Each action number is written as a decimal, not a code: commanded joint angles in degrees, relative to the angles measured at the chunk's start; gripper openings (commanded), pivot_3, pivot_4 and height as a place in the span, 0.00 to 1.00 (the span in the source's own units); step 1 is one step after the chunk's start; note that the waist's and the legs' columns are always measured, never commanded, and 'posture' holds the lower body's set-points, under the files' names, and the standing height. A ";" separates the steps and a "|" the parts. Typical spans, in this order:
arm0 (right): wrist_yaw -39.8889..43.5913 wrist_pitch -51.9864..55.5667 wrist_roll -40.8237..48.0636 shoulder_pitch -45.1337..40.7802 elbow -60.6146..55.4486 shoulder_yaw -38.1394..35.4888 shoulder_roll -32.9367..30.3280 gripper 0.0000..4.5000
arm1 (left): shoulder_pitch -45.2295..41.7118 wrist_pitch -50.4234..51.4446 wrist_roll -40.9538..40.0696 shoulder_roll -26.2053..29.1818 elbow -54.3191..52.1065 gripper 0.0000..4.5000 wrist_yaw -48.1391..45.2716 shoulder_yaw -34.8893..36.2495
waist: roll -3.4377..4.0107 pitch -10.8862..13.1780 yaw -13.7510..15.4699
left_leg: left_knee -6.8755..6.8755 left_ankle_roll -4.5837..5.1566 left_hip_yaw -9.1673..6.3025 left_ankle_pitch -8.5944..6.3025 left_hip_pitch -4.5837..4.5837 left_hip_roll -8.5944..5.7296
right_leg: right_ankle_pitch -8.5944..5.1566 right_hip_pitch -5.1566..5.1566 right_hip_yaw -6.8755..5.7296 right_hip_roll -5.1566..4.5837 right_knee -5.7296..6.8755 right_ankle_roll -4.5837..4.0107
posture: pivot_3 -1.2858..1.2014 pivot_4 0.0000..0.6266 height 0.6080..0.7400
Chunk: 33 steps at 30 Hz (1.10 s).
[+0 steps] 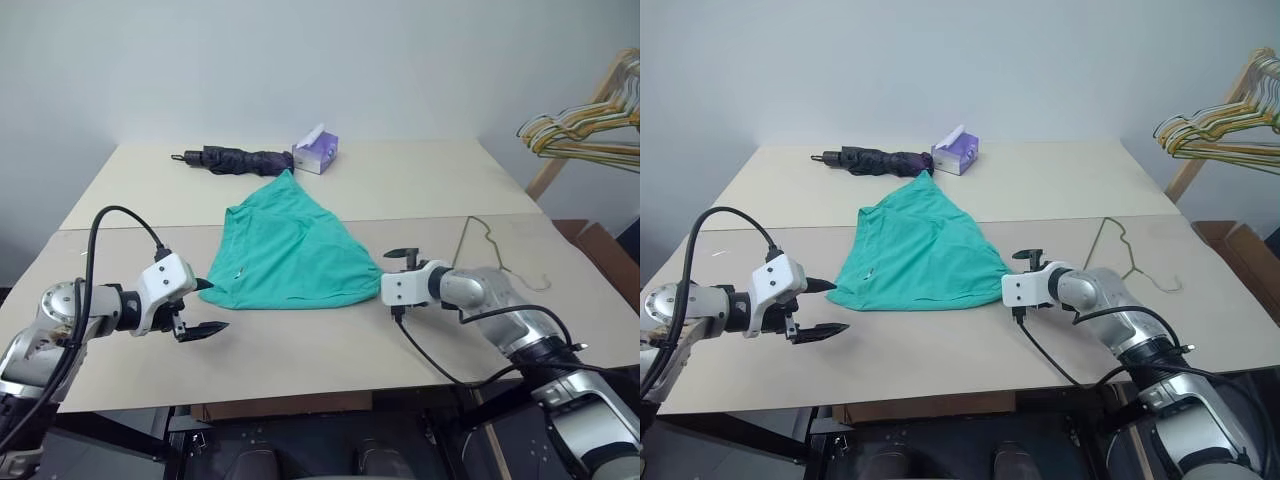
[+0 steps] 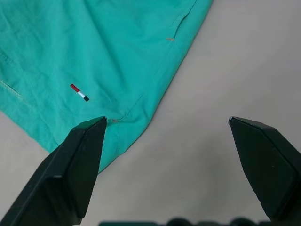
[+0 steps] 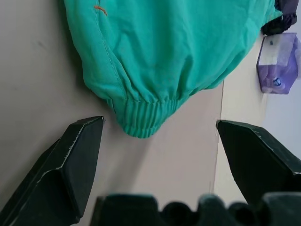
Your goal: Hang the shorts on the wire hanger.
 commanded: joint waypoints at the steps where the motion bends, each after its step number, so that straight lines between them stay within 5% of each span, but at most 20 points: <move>1: -1.86 -1.18 -0.34 -1.92 0.20 -1.08 1.00 0.86 | 0.08 -0.41 0.23 0.19 -1.34 1.00 0.00 0.71 | 0.00 0.00 -0.28 | 0.00 0.00 0.00 0.00 0.00 0.00 | 0.00 0.00 0.00 0.00 0.01 0.00 | 0.54 0.00 1.00; 12: -1.80 -1.76 -1.40 -0.70 -0.92 -1.14 1.32 0.01 | -3.27 -5.77 7.77 -1.45 5.51 1.00 3.58 -3.05 | 0.01 0.00 -0.40 | 0.00 0.00 -0.01 0.00 0.04 0.00 | 0.00 0.03 0.00 0.00 0.03 0.00 | 0.54 0.00 1.00; 28: -1.03 0.19 -1.30 1.31 -4.46 -2.08 1.59 0.01 | -18.41 -16.87 15.68 -9.31 31.26 1.00 -0.96 -11.43 | 0.00 -0.01 -0.87 | 0.00 0.01 0.00 0.00 0.04 -0.01 | 0.01 0.04 0.01 0.02 0.05 0.00 | 0.52 0.00 1.00; 33: -1.25 0.40 -1.52 1.36 -4.14 -2.31 1.23 0.00 | -20.89 -19.31 17.85 -8.69 36.01 0.65 -3.76 -13.27 | 0.00 -0.02 -1.10 | 0.01 0.01 -0.01 0.00 0.03 -0.01 | 0.01 0.04 0.00 0.02 0.04 0.01 | 0.52 0.00 1.00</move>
